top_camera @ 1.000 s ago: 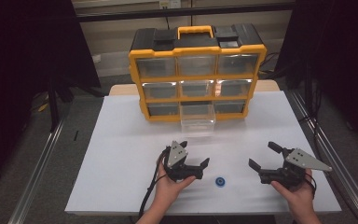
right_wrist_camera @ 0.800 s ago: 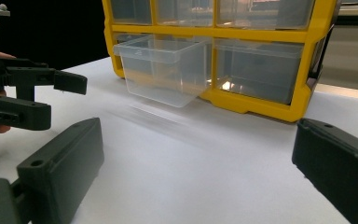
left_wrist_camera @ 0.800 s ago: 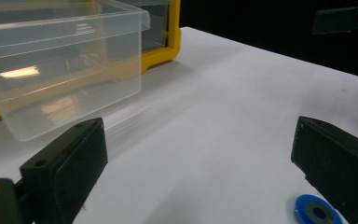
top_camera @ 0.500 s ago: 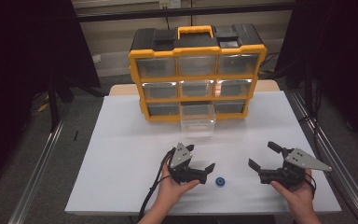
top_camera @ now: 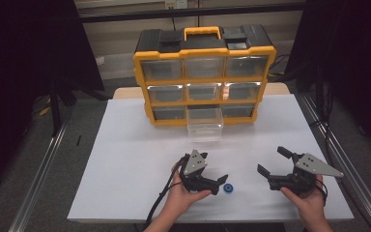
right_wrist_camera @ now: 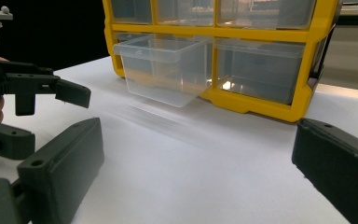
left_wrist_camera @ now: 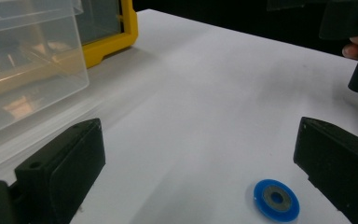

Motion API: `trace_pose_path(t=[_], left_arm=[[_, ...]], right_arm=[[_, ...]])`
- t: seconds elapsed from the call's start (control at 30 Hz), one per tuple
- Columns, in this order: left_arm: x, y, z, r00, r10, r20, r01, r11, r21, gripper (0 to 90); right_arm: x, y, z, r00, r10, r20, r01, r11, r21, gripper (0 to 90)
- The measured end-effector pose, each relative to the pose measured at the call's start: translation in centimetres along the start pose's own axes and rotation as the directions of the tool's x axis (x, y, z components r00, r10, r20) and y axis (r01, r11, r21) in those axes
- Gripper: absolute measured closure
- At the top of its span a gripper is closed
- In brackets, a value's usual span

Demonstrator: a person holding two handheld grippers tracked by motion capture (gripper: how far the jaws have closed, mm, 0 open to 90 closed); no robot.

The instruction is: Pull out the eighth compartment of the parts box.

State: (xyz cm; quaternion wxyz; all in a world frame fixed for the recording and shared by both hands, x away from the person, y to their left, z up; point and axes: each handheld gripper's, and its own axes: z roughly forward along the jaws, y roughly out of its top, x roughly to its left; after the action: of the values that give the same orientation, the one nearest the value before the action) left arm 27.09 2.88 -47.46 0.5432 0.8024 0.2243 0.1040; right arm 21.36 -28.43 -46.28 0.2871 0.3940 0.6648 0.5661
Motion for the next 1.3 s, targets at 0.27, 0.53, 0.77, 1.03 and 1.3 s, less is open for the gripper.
trace_pose_path(t=[0.27,0.53,0.77,1.03,1.3], left_arm=[[-0.5,0.0,0.7,0.9983,0.033,0.048,-0.036,0.9978,0.056,2.5],[-0.8,-0.2,1.2,0.9922,0.048,0.115,-0.061,0.9923,0.108,3.9],[-1.0,-0.1,1.5,0.9849,0.048,0.166,-0.072,0.9874,0.141,14.3],[-1.1,0.0,1.9,0.967,0.034,0.252,-0.093,0.9705,0.223,34.3],[-1.4,0.0,2.7,0.9577,0.057,0.282,-0.145,0.9429,0.3,50.0]], right_arm=[[0.0,0.0,0.0,1.0,0.002,-0.001,-0.002,1.0,0.002,1.9],[0.0,0.0,0.0,1.0,0.001,-0.002,-0.001,1.0,0.001,1.9],[0.0,0.0,0.0,1.0,0.001,0.0,-0.001,1.0,0.006,1.9],[0.1,0.0,0.1,1.0,0.001,0.002,-0.001,1.0,0.005,2.0],[0.0,0.0,0.0,1.0,-0.001,-0.001,0.001,1.0,0.004,2.0]])
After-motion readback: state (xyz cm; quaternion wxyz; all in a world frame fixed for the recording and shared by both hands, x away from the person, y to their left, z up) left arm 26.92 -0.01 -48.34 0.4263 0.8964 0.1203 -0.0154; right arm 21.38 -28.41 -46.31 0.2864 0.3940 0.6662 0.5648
